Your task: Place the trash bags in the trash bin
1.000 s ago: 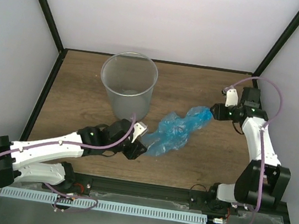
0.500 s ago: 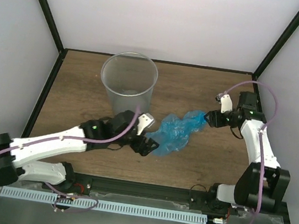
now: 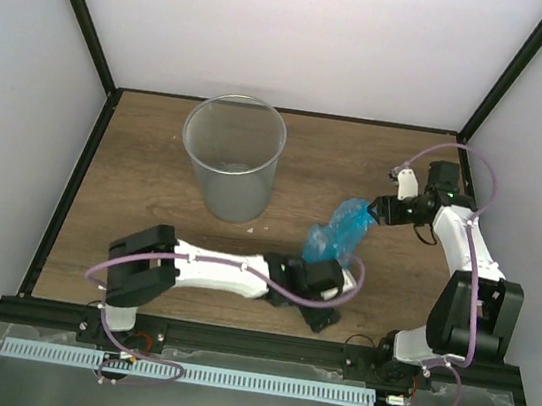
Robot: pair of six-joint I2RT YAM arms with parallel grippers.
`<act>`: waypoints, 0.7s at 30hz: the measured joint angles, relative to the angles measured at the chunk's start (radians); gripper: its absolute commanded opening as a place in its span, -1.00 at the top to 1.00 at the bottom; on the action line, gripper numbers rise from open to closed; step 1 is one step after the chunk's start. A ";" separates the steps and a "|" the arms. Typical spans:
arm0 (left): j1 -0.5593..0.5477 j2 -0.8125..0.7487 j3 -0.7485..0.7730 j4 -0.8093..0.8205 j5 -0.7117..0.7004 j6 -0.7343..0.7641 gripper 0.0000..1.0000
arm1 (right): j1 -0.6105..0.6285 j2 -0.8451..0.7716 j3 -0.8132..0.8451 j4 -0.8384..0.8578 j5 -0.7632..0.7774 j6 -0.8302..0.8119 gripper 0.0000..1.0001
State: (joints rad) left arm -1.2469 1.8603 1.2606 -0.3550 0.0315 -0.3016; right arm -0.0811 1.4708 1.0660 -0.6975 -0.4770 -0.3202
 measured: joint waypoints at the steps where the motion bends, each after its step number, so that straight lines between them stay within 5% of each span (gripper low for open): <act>1: -0.037 0.011 0.000 0.002 0.005 0.012 -0.75 | -0.011 -0.011 0.001 0.000 0.006 0.000 -0.35; 7: -0.133 -0.043 -0.052 0.014 -0.007 0.054 -0.79 | -0.048 -0.043 -0.022 -0.004 0.032 -0.032 -0.41; 15: -0.107 -0.428 -0.180 -0.028 -0.082 0.070 -0.89 | -0.023 -0.058 -0.069 -0.052 -0.048 -0.122 -0.39; 21: 0.041 -0.584 -0.323 -0.029 -0.114 -0.009 -0.89 | 0.120 -0.072 -0.074 -0.050 -0.046 -0.135 -0.38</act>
State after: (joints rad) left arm -1.2060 1.2758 0.9379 -0.3840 -0.0830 -0.3103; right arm 0.0391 1.3987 0.9924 -0.7479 -0.5228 -0.4557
